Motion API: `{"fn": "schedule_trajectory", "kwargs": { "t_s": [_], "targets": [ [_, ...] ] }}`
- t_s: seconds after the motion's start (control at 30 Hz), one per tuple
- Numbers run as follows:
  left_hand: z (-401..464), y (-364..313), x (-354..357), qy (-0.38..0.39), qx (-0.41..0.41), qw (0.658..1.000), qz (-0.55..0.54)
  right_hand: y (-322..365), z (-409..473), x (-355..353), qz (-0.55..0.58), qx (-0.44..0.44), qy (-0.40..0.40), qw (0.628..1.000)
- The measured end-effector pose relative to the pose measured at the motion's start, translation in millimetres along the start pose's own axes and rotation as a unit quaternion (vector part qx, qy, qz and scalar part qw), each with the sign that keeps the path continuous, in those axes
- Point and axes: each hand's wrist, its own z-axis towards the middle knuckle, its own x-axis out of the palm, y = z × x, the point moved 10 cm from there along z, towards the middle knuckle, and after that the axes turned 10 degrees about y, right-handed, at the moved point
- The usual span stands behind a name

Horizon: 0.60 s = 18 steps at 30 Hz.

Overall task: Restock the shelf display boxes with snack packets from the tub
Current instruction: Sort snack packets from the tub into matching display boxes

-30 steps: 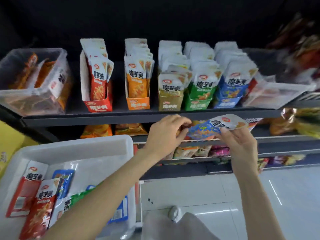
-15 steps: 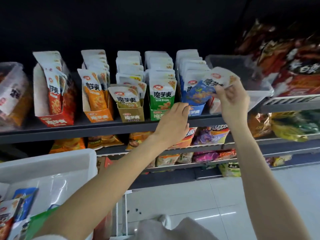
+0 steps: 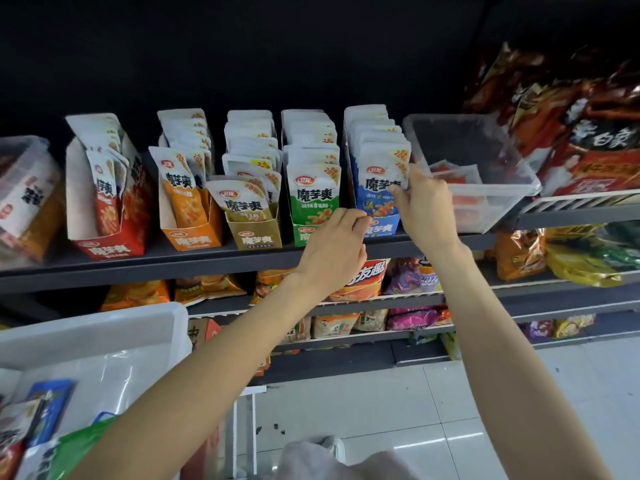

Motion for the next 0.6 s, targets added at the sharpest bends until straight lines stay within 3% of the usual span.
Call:
{"fn": "schedule_trajectory", "kwargs": {
  "t_s": [0.1, 0.17, 0.23, 0.3, 0.37, 0.47, 0.6],
  "targets": [
    [-4.6, -0.9, -0.4, 0.002, 0.004, 1.0, -0.017, -3.1, -9.0, -3.5, -0.027, 0.059, -0.024, 0.998],
    [-18.2, -2.5, -16.2, -0.048, 0.022, 0.998, -0.038, -2.0, -30.6, -16.5, -0.006, 0.08, -0.085, 0.993],
    [-41.1, 2.3, -35.0, -0.119, 0.025, 0.99, -0.065, 9.7, -61.6, -25.6, 0.03, 0.052, -0.154, 0.986],
    [-76.1, 17.4, -48.6, -0.185, 0.01, 0.977, -0.102, 27.3, -91.3, -15.6, 0.068, 0.003, -0.165, 0.984],
    [-119.0, 42.1, -56.0, -0.233, -0.03, 0.964, -0.127, 51.3, -111.3, 10.9, 0.096, -0.045, -0.116, 0.988],
    [-190.1, 89.2, -52.8, -0.247, -0.108, 0.953, -0.14, 106.7, -134.5, 61.6, 0.073, -0.15, -0.011, 0.986],
    [-285.1, 160.0, -32.5, -0.148, -0.235, 0.949, -0.146, 191.2, -164.3, 123.3, 0.081, -0.284, 0.107, 0.949]
  ]
}}
